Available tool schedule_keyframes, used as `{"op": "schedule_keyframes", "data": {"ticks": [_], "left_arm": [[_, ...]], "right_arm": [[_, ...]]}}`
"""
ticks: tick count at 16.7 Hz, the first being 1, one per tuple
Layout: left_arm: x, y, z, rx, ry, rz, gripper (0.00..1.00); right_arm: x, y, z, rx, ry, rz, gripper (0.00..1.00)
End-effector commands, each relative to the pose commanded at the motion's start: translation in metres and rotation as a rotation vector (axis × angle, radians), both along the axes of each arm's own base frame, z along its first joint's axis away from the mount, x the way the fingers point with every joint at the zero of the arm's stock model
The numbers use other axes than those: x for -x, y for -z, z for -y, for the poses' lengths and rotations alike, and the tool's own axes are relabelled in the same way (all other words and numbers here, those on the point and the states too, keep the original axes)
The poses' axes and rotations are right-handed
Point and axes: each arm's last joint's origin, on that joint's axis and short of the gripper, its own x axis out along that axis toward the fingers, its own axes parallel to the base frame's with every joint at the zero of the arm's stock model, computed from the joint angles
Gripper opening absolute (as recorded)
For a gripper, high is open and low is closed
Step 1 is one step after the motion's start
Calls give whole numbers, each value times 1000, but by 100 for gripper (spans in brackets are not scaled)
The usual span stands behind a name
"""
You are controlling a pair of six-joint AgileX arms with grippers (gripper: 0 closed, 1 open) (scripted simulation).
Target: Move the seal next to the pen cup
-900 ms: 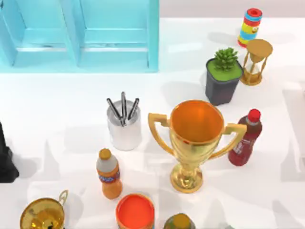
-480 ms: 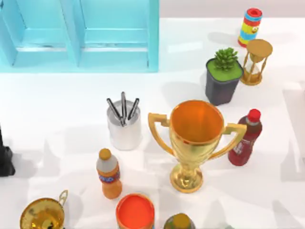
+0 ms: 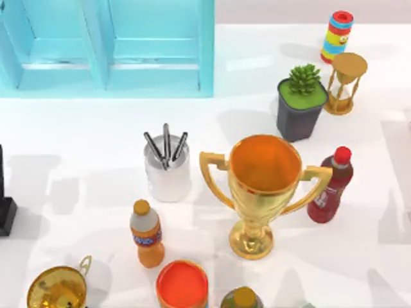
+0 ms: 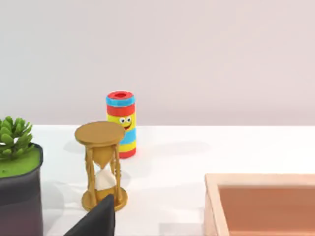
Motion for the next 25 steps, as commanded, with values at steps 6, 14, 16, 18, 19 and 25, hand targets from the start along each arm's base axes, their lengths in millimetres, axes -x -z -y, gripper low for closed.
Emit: {"op": "schedule_keyframes", "data": {"ticks": [6,14,16,18,19,25], "left_arm": [[-84,-10,-17,19,1,-503,100],[-133,5,-29,46,9,-779,100],[-133,5,-29,46,9,-779,100],[-132,6,-27,44,12,-778,100],[-133,10,-28,45,11,-781,100],[-137,74,-29,45,9,-769,100]], "right_arm": [[0,0,0,0,0,0,100],[0,0,0,0,0,0,100],[0,0,0,0,0,0,100],[0,0,0,0,0,0,100],[0,0,0,0,0,0,100],[0,0,0,0,0,0,100]]}}
